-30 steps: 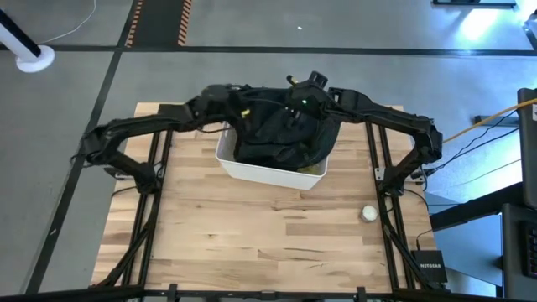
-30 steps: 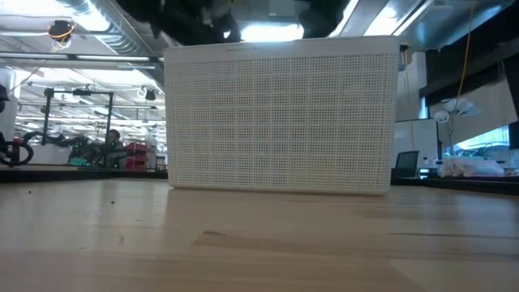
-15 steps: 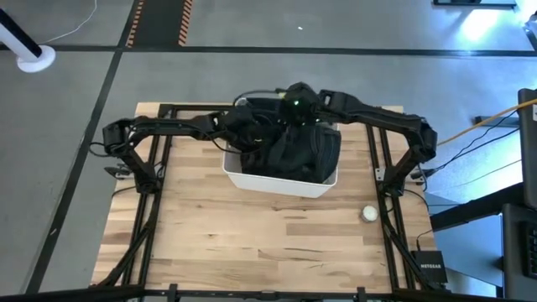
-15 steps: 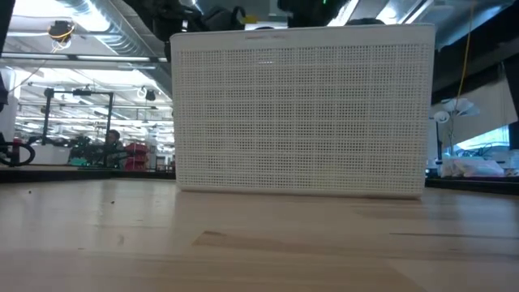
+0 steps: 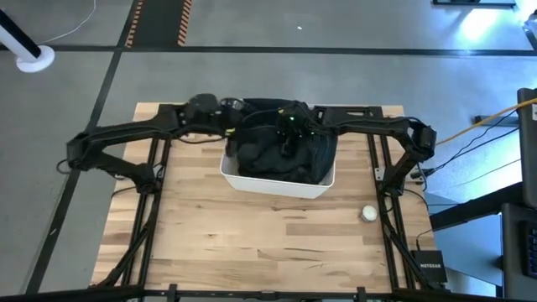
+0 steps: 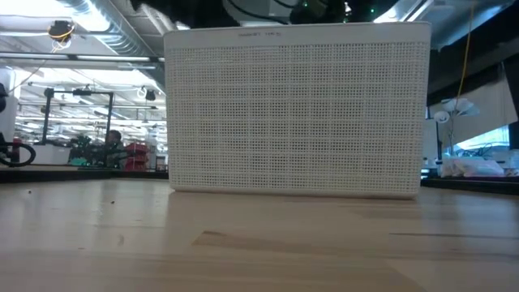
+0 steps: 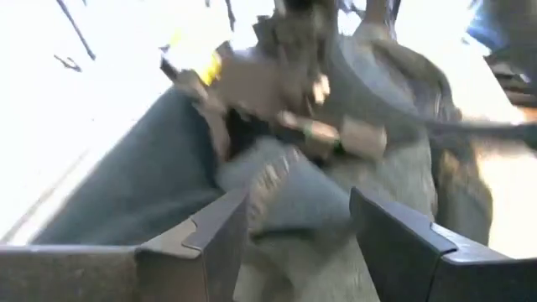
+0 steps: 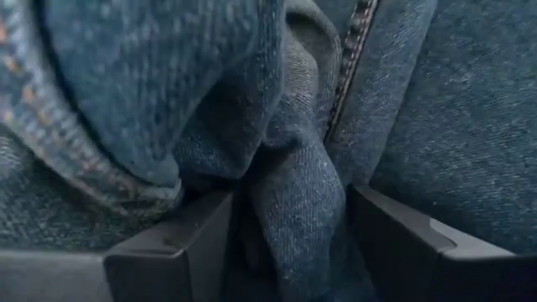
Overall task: Sort clothes
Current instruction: Put the blue jeans into the white bin, then move the white bin to the top center of the table
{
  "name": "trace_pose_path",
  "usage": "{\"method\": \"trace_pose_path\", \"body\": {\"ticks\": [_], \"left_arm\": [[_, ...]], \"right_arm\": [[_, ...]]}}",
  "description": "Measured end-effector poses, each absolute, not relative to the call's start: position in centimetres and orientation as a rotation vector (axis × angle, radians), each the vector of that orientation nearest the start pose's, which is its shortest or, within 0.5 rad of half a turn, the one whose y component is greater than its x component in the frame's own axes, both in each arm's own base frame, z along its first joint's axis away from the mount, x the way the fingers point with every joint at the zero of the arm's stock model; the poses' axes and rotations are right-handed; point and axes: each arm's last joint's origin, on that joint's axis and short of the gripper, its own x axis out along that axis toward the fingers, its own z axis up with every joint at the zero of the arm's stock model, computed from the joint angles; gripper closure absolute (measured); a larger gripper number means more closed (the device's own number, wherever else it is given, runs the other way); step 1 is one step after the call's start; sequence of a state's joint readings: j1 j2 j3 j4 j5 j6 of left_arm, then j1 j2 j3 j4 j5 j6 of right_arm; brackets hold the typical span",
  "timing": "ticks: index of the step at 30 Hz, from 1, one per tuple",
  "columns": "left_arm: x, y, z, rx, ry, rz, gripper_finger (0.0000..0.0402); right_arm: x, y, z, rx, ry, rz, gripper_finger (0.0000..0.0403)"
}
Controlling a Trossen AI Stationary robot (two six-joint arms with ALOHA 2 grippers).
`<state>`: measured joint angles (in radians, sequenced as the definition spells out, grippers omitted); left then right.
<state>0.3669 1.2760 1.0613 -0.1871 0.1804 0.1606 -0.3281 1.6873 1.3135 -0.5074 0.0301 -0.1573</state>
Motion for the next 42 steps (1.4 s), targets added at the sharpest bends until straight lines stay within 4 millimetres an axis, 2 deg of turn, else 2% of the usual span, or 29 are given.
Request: {"method": "trace_pose_path", "body": {"ticks": [3,5,10,13,16,21,24,27,29,31,34,38,42], "left_arm": [[25.3,9.3,34.3,0.078,0.339,0.210,0.0199],[24.9,9.2,34.6,0.086,0.343,0.213,0.0199],[24.7,9.1,33.1,0.071,0.435,0.201,0.0199],[24.6,9.0,31.6,0.042,0.488,0.198,0.0199],[24.5,9.0,31.3,0.017,0.483,0.205,0.0199],[24.3,8.4,31.5,-0.003,0.475,0.192,0.0199],[24.4,7.8,31.7,-0.010,0.458,0.172,0.0199],[24.6,7.1,31.4,-0.020,0.486,0.145,0.0199],[24.5,6.6,31.4,-0.022,0.500,0.127,0.0199],[24.3,6.1,31.3,-0.023,0.521,0.109,0.0199],[24.0,5.4,31.4,-0.014,0.533,0.085,0.0199],[23.6,5.1,31.7,0.017,0.528,0.068,0.0199],[23.5,5.1,31.9,0.020,0.515,0.073,0.0199]], "right_arm": [[34.4,-11.8,25.5,-0.024,0.864,-0.276,0.0164],[34.5,-12.2,25.4,-0.044,0.836,-0.300,0.0164],[34.3,-13.4,24.2,-0.099,0.763,-0.326,0.0164],[33.8,-14.5,24.0,-0.143,0.785,-0.398,0.0164],[33.2,-15.4,25.2,-0.165,0.778,-0.471,0.0164],[32.8,-16.3,29.0,-0.293,0.690,-0.488,0.0164],[32.6,-17.3,28.5,-0.347,0.724,-0.449,0.0164],[32.1,-18.4,27.7,-0.327,0.774,-0.477,0.0164],[31.8,-18.5,27.9,-0.287,0.776,-0.504,0.0164],[31.3,-17.7,28.8,-0.243,0.775,-0.485,0.0164],[30.7,-15.6,31.8,-0.177,0.740,-0.416,0.0164],[29.5,-11.6,35.2,-0.086,0.738,-0.261,0.0164],[28.6,-6.9,36.3,0.014,0.741,-0.029,0.0164]]}}
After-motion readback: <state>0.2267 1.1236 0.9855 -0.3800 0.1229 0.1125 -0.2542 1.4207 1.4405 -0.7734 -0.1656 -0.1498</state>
